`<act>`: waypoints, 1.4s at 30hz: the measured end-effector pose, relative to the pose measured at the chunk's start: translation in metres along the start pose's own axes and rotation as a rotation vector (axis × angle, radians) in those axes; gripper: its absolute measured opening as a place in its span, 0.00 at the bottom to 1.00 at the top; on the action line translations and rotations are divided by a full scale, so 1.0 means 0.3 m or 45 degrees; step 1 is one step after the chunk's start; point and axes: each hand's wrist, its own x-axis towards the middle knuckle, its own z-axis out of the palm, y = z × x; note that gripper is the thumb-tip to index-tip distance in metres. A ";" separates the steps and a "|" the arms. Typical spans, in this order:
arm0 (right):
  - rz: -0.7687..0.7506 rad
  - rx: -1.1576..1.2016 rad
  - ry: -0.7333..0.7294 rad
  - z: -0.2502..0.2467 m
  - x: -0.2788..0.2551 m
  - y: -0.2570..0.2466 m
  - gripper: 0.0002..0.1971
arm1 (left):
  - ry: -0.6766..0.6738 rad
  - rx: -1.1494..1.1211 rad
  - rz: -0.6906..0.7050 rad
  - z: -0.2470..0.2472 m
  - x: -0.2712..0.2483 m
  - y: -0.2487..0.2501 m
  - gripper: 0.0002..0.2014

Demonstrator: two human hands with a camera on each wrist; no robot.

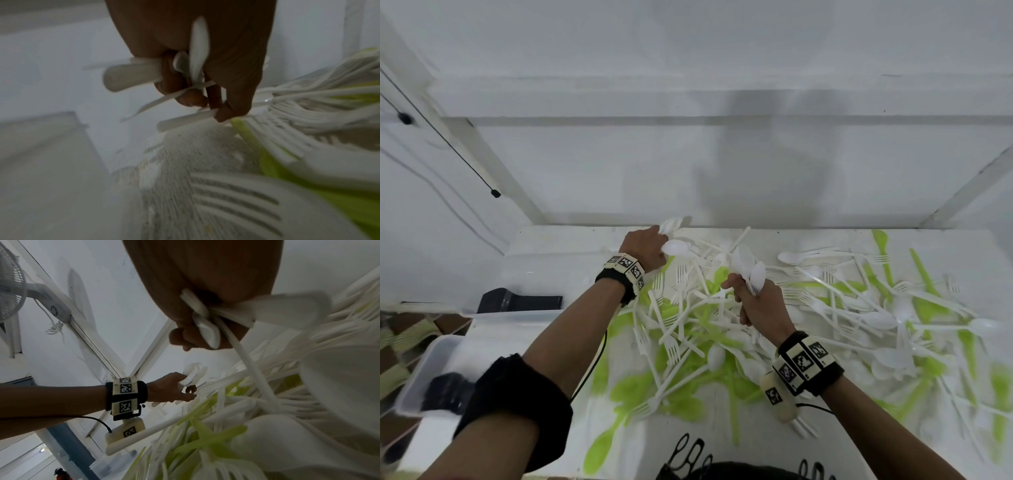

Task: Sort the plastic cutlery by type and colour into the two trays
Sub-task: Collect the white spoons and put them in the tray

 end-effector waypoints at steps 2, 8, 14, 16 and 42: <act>-0.003 -0.013 0.001 0.000 -0.003 -0.001 0.14 | -0.047 -0.014 0.017 -0.004 -0.016 -0.007 0.13; 0.008 -0.051 -0.035 0.004 -0.016 -0.005 0.15 | -0.082 -0.093 -0.063 -0.041 -0.103 -0.026 0.15; -0.075 -0.145 -0.092 0.030 -0.033 0.006 0.14 | -0.063 -0.226 -0.081 -0.120 -0.278 -0.019 0.19; -0.097 -0.230 -0.105 0.041 -0.032 0.020 0.15 | -0.088 -0.269 -0.098 -0.125 -0.351 -0.009 0.17; -0.079 -0.272 -0.152 0.069 -0.049 0.029 0.21 | 0.167 -1.620 -0.242 0.007 -0.684 0.118 0.10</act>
